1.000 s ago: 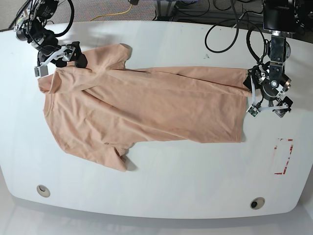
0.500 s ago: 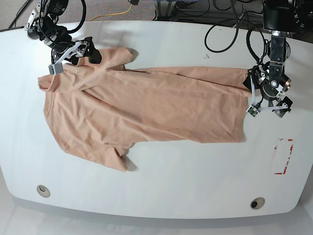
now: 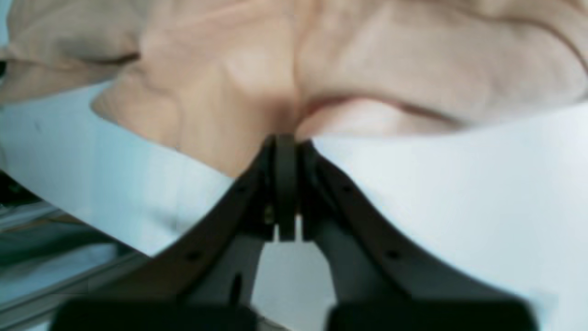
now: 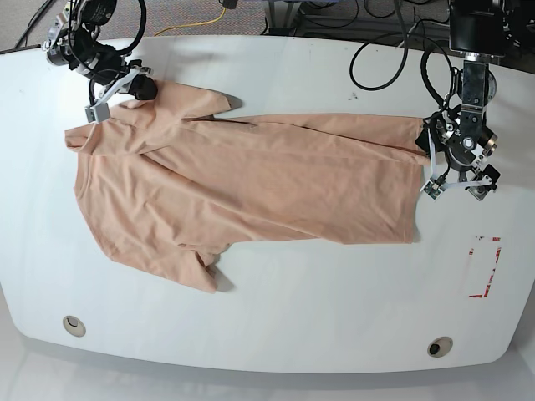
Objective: Layout the t-shirt on the table in an organized manner, then fold the t-shirt properly
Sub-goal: 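Open the right gripper and move it along the collar edge, then lower the right gripper onto the shirt shoulder and grasp it, then grasp the shirt edges with both grippers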
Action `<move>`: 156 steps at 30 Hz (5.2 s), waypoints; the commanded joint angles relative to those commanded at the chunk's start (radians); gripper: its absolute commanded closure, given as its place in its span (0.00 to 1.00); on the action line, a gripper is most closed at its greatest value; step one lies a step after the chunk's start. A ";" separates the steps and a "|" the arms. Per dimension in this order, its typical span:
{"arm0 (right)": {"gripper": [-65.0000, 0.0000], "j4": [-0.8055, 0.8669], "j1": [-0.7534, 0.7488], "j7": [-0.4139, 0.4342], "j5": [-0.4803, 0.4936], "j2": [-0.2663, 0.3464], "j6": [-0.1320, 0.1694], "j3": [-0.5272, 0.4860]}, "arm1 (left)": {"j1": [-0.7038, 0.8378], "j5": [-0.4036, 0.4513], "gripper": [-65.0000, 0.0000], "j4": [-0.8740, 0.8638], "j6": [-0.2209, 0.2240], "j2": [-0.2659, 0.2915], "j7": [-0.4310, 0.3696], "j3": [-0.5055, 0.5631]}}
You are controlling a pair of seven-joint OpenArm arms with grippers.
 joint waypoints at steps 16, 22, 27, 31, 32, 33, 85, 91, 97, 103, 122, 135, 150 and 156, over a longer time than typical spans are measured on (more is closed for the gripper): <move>1.00 0.230 0.037 -0.101 0.064 -0.005 -0.001 0.008 | 0.000 0.000 0.12 -0.002 0.000 0.000 0.000 0.000; 1.00 0.226 0.115 -0.101 0.112 -0.002 -0.071 0.006 | 0.002 0.000 0.12 -0.003 0.000 0.000 0.000 0.000; 1.00 0.183 0.199 -0.101 0.140 0.000 -0.104 0.002 | 0.002 0.000 0.12 -0.003 0.000 0.000 0.000 0.000; 1.00 0.103 0.270 -0.101 0.140 0.000 -0.110 0.000 | 0.002 0.000 0.12 -0.003 0.000 0.000 0.002 0.000; 1.00 0.068 0.292 -0.101 0.140 0.000 -0.110 0.000 | 0.003 0.000 0.12 -0.003 0.000 0.000 0.002 0.000; 1.00 0.048 0.305 -0.100 0.138 0.000 -0.110 0.000 | 0.003 0.000 0.12 -0.003 0.000 0.000 0.002 0.000; 0.00 -0.190 0.388 -0.072 0.035 0.086 -0.101 0.000 | 0.064 0.002 0.12 0.031 0.006 0.000 0.003 0.000; 0.00 -0.160 0.322 -0.037 0.034 0.106 -0.099 -0.003 | 0.064 -0.003 0.12 0.044 0.006 0.003 0.002 0.000; 0.00 -0.072 0.288 -0.026 0.026 0.167 -0.099 -0.003 | 0.094 -0.009 0.12 0.170 0.002 0.032 -0.012 -0.005; 0.00 0.015 0.255 -0.021 -0.018 0.236 -0.099 -0.003 | 0.157 -0.009 0.12 0.272 0.000 0.087 -0.138 -0.057; 0.00 -0.135 0.250 0.276 -0.572 0.249 0.000 0.000 | 0.160 -0.011 0.12 0.278 0.005 0.226 -0.190 -0.170; 0.00 -0.298 0.287 0.404 -0.595 0.255 0.000 0.005 | 0.166 -0.011 0.12 0.281 0.000 0.262 -0.187 -0.201; 1.00 -0.305 0.279 0.407 -0.598 0.218 0.000 0.008 | 0.199 -0.009 0.12 0.284 -0.002 0.256 -0.187 -0.203; 0.97 -0.302 0.244 0.408 -0.583 0.210 0.000 0.006 | 0.264 -0.009 0.12 0.330 -0.020 0.256 -0.186 -0.203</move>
